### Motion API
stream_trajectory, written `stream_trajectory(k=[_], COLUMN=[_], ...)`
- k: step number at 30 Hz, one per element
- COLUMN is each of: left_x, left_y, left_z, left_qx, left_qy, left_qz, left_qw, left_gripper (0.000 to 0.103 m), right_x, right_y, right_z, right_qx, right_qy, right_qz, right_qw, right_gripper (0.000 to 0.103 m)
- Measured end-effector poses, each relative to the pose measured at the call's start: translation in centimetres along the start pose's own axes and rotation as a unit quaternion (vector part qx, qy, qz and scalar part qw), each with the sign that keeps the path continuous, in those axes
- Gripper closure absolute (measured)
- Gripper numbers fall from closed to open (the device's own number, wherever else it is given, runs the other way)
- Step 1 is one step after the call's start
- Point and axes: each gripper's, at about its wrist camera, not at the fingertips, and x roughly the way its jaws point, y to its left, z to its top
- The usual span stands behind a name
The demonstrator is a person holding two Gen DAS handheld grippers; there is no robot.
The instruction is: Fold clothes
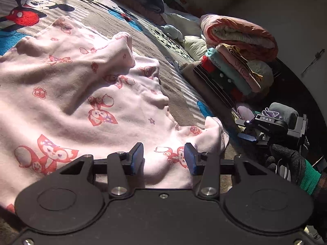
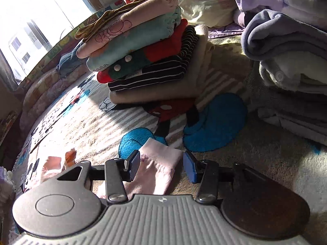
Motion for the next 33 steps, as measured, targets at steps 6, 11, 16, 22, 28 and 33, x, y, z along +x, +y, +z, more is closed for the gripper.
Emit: stream_trajectory(k=[6,11,16,22,28,33], left_x=[-2.0,-3.7,-4.1,-3.5,-2.7,-1.3], left_y=[-0.5,-1.5,-3.0,-6.1,-9.0,-10.9], left_z=[-0.7,-1.4,-3.1,-6.1,-9.4,-11.8], left_qx=[0.013,0.048,0.1,0.208,0.334,0.456], left_qy=[-0.032,-0.074,-0.067,-0.048,-0.04,-0.038], left_qz=[0.01,0.034,0.043,0.049,0.067,0.126], left_qw=[0.9993,0.9955,0.9918,0.9758,0.9393,0.8803], left_gripper=[0.061,0.061,0.06,0.06,0.059,0.059], right_x=[1.8,2.4,-0.9,-5.1,-6.3,-4.9], right_y=[-2.5,-2.4,-3.7,-6.4,-9.4,-10.6], right_z=[-1.4,-2.0,-2.7,-3.4,-4.0,-5.6], right_qx=[0.083,0.102,0.117,0.148,0.176,0.209], right_qy=[-0.028,-0.039,-0.074,-0.09,-0.076,-0.058], right_qz=[0.051,0.082,0.107,0.125,0.102,0.122], right_qw=[0.995,0.991,0.985,0.977,0.976,0.969], right_gripper=[0.055,0.089,0.094,0.095,0.096,0.084])
